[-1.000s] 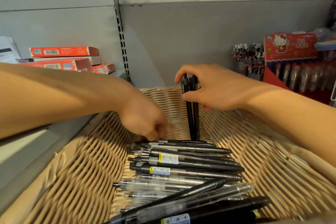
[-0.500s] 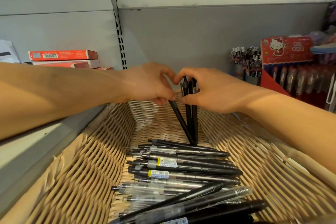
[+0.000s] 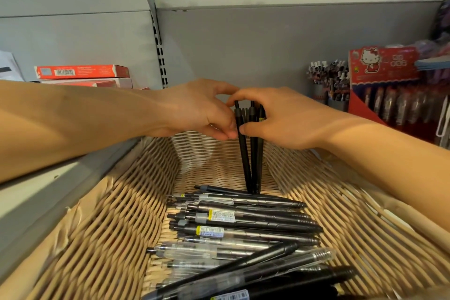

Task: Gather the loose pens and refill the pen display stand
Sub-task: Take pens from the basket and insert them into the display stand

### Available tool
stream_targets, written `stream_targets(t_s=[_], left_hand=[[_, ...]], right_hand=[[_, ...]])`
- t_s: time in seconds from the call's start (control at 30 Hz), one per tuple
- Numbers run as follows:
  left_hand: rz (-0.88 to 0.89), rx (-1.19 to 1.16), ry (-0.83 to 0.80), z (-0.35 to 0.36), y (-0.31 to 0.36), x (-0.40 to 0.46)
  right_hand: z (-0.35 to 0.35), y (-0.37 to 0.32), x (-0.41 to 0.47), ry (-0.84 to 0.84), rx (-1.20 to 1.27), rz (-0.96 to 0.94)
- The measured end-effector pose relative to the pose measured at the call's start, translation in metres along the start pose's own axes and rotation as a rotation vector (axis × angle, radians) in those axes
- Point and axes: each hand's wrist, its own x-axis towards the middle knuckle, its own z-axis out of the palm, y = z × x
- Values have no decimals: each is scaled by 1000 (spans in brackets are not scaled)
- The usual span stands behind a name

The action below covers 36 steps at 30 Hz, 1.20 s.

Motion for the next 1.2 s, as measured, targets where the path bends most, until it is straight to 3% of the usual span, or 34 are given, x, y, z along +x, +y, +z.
stream_targets(t_s=[0.1, 0.23, 0.33, 0.63, 0.8, 0.93, 1.03, 1.2], left_hand=[[-97, 215, -90, 0, -2, 2], [-165, 927, -437, 3, -3, -8], [-215, 993, -615, 10, -7, -13], [-135, 969, -613, 11, -9, -9], [-154, 879, -423, 5, -5, -4], [-105, 469, -93, 0, -1, 2], [-36, 286, 102, -2, 1, 3], [65, 161, 185, 0, 6, -1]], right_hand=[[-1, -1, 1, 1, -31, -6], [0, -1, 1, 3, -29, -4], [2, -1, 1, -15, -24, 1], [1, -2, 0, 7, -1, 64], [-1, 0, 0, 6, -31, 137], [-1, 3, 1, 25, -28, 195], [-1, 3, 1, 31, 8, 218], [1, 0, 3, 30, 199, 253]])
